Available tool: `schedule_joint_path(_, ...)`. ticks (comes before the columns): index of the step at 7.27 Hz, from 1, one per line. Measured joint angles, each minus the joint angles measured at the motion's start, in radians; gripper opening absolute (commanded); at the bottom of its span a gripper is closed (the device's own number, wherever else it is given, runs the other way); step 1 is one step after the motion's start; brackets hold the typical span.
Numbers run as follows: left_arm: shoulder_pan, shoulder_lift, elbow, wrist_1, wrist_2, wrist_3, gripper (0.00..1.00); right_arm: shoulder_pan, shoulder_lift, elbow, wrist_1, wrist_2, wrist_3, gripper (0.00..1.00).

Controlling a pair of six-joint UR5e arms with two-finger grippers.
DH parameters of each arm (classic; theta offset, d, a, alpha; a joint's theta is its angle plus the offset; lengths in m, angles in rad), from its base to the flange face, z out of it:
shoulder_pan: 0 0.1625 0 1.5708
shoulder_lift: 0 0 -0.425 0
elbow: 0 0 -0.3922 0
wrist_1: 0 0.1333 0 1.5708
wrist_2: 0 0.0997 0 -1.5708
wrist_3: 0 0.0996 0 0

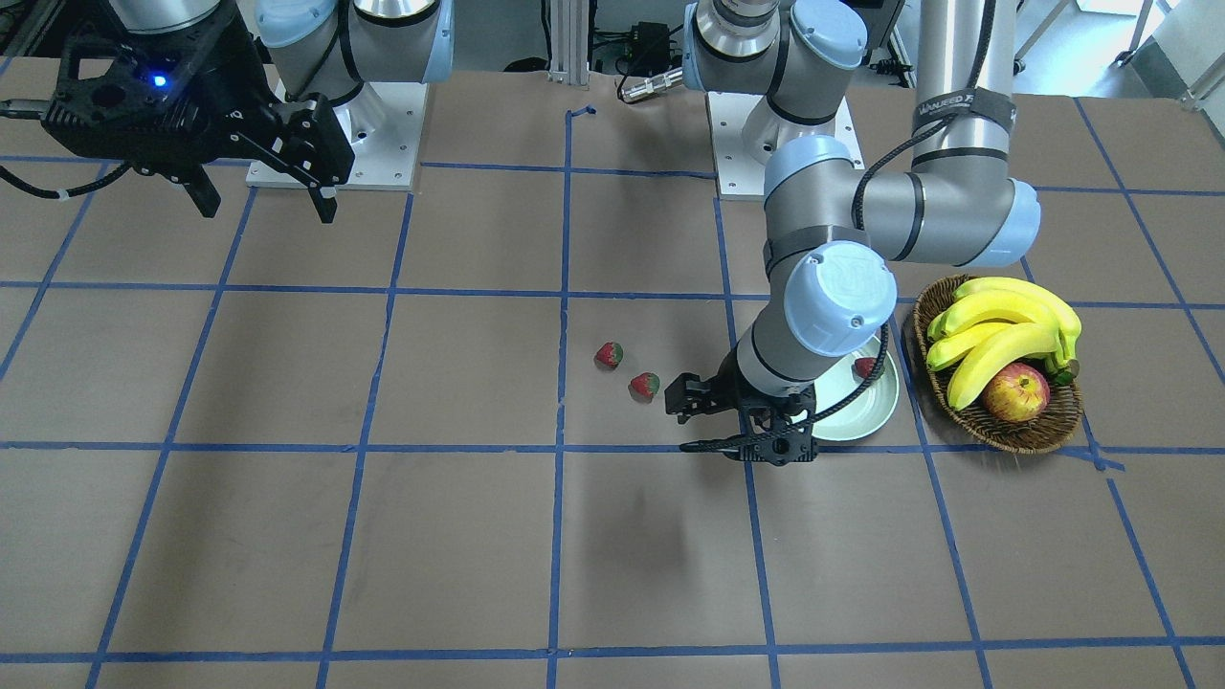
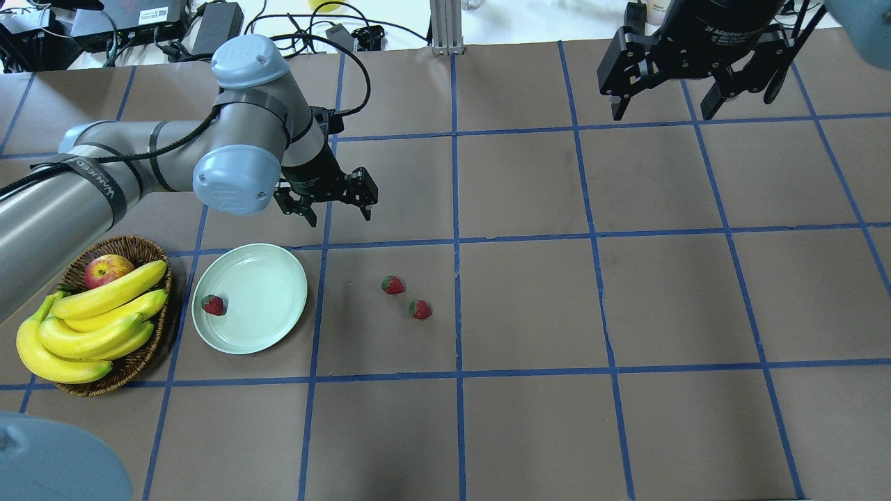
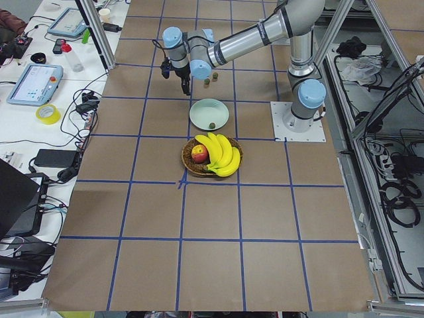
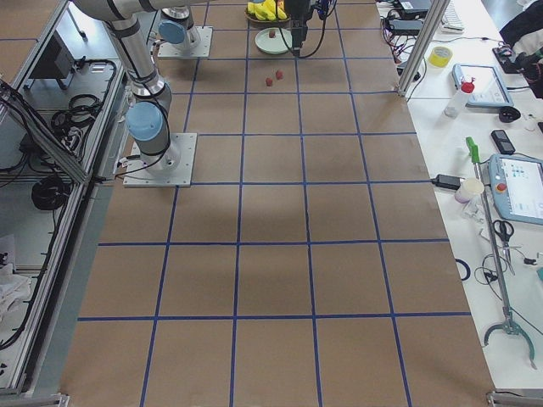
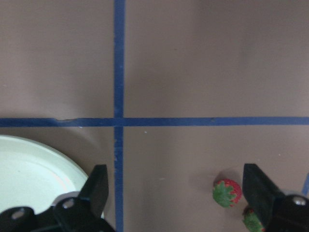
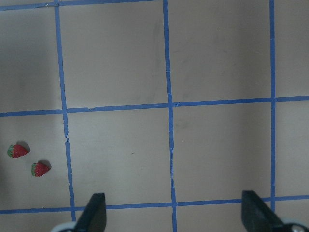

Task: Collect all strawberries into plate
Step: 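Move the left gripper back to the strawberries and grasp another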

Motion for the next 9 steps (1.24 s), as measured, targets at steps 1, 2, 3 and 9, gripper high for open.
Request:
schedule_joint_path(1, -0.032, -0.005, -0.012, 0.017, -0.021, -0.009, 1.0, 0.001, 0.0, 0.0, -0.002, 0.002, -0.002, 1.0)
schedule_joint_path(2, -0.049, -0.01, -0.041, 0.055, -0.039, -0.012, 1.0, 0.002, 0.004, 0.001, -0.008, 0.006, -0.007, 1.0)
schedule_joint_path(3, -0.056, -0.014, -0.081, 0.097, -0.056, -0.014, 1.0, 0.002, 0.007, 0.002, -0.013, 0.008, -0.011, 1.0)
schedule_joint_path(9, -0.059, -0.023, -0.184, 0.141, -0.083, -0.016, 0.86, 0.0, 0.001, -0.002, -0.01, 0.006, -0.015, 1.0)
